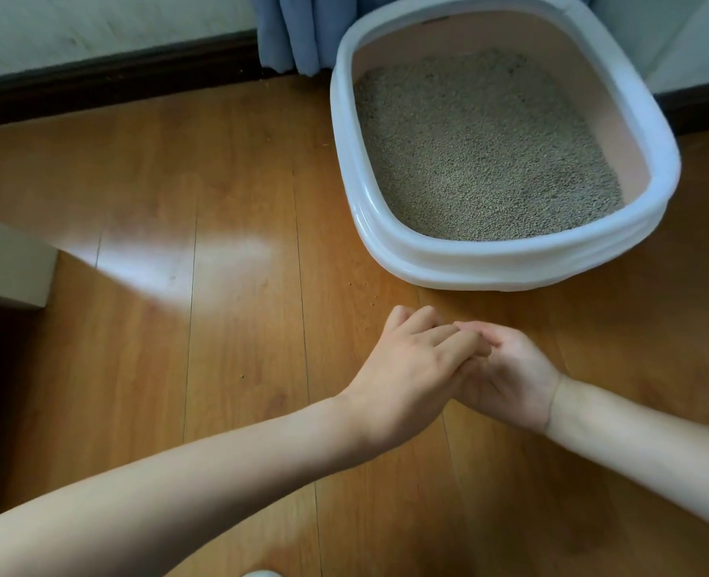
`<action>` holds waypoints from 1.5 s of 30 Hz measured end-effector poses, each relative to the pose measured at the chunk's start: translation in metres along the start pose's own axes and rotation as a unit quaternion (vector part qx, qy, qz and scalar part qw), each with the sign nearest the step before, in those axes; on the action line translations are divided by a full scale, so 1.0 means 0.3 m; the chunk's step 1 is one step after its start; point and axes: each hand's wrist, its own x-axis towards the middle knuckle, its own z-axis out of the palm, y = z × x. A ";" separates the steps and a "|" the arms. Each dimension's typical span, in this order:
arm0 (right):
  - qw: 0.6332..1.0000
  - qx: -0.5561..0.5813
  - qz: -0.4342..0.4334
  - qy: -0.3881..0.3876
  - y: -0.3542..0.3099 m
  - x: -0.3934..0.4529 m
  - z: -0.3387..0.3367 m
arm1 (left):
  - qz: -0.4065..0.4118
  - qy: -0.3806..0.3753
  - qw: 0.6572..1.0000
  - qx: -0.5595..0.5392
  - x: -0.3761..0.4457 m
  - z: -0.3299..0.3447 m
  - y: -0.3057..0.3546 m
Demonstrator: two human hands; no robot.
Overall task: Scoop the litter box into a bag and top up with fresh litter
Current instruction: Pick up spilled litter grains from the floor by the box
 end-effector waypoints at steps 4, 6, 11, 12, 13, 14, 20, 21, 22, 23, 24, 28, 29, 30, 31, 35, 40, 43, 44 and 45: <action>1.000 -0.020 -0.016 -0.009 0.004 0.001 -0.003 | 0.003 0.013 1.000 -0.028 0.018 -0.016 -0.013; 0.996 -0.078 -0.044 0.019 0.009 -0.002 0.001 | -0.017 0.056 0.997 -0.059 0.027 -0.041 -0.059; 0.994 -0.086 -0.059 0.025 0.004 -0.021 0.011 | -0.234 0.077 0.969 -0.029 -0.043 -0.023 -0.328; 0.993 -0.095 -0.061 0.031 0.004 -0.025 0.018 | -0.274 0.041 0.961 -0.014 -0.063 -0.008 -0.381; 0.992 -0.107 -0.062 0.033 0.002 -0.025 0.020 | -0.303 0.009 0.953 -0.004 -0.077 0.006 -0.424; 0.991 -0.115 -0.060 0.034 -0.001 -0.023 0.023 | -0.321 -0.013 0.947 -0.001 -0.086 0.016 -0.457; 0.981 -0.190 -0.034 0.007 0.002 -0.015 0.025 | -0.324 -0.022 0.946 0.009 -0.053 0.031 -0.522; 0.980 -0.198 -0.025 -0.012 0.001 -0.018 0.029 | -0.317 -0.022 0.948 0.014 -0.047 0.034 -0.526; 0.979 -0.202 -0.017 -0.028 0.000 -0.021 0.035 | -0.306 -0.022 0.951 0.023 -0.043 0.037 -0.530; 0.977 -0.207 -0.013 -0.039 -0.003 -0.024 0.037 | -0.296 -0.021 0.954 0.032 -0.039 0.041 -0.532; 0.978 -0.205 -0.007 -0.046 -0.007 -0.026 0.034 | -0.287 -0.019 0.957 0.040 -0.036 0.043 -0.532; 0.979 -0.197 0.022 -0.045 -0.002 -0.031 0.026 | -0.239 -0.020 0.969 0.062 -0.031 0.052 -0.538; 0.977 -0.206 0.022 -0.049 -0.003 -0.033 0.027 | -0.224 -0.023 0.972 0.067 -0.030 0.055 -0.541; 0.975 -0.214 0.022 -0.055 -0.003 -0.033 0.029 | -0.215 -0.024 0.974 0.072 -0.029 0.056 -0.541; 0.973 -0.222 0.021 -0.062 -0.003 -0.030 0.030 | -0.209 -0.025 0.975 0.077 -0.027 0.058 -0.541; 0.970 -0.223 0.040 -0.085 -0.016 -0.007 0.022 | -0.191 -0.028 0.977 0.091 -0.019 0.067 -0.542; 0.975 -0.188 0.064 -0.102 -0.026 0.011 0.009 | -0.169 -0.035 0.982 0.077 -0.003 0.081 -0.536; 0.976 -0.178 0.068 -0.108 -0.030 0.012 0.000 | -0.147 -0.045 0.984 0.090 0.008 0.082 -0.539; 0.976 -0.174 0.069 -0.109 -0.031 0.012 -0.002 | -0.133 -0.050 0.985 0.103 0.010 0.083 -0.542; 0.977 -0.170 0.070 -0.110 -0.031 0.013 -0.006 | -0.118 -0.055 0.984 0.118 0.013 0.087 -0.545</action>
